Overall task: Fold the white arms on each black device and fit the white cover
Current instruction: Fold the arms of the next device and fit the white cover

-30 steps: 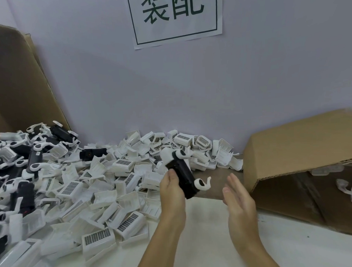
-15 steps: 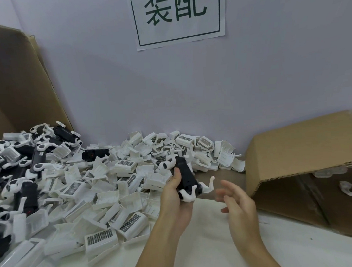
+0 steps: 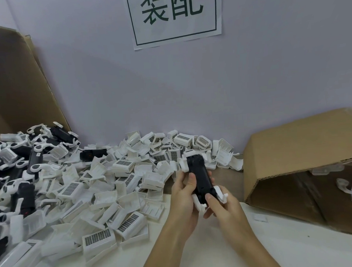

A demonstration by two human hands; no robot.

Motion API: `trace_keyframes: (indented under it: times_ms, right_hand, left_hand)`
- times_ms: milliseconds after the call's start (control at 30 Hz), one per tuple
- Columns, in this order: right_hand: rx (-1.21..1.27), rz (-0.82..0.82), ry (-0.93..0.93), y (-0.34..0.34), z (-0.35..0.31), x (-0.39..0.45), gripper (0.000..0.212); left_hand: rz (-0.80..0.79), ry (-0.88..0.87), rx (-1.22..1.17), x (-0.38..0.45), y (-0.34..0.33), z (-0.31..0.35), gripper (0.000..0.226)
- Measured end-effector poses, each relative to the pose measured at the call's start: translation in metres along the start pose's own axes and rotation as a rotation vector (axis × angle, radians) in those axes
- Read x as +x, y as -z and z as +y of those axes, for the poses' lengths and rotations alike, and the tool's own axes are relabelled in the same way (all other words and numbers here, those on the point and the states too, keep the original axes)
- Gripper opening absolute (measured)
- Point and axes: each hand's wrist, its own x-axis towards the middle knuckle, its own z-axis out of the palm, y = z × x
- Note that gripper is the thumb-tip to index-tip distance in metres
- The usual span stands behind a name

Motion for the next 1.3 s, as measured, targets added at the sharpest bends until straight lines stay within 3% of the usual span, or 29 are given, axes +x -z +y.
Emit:
trace_keyframes:
  times_ms: [167,567,933,1300]
  right_hand:
    - [0.049,0.036,-0.019,0.0006,0.0014,0.0027,0.015]
    - [-0.024,-0.013,-0.002,0.0019,0.0035,0.0021,0.032]
    - [-0.053,0.032,0.086,0.001,0.0027,0.0015,0.03]
    - [-0.006,0.043,-0.002,0.0002,0.0077,0.0048,0.029]
  left_hand:
    - [-0.061,-0.017,0.088,-0.0005,-0.0019,-0.002,0.042]
    - [0.002,-0.006,0.008,0.0043,0.0028,-0.0058,0.044]
    - [-0.031,-0.022,0.025,0.0031,0.0,-0.0025,0.047]
    - [-0.018,-0.021,0.077,0.0011,-0.0003,-0.004,0.044]
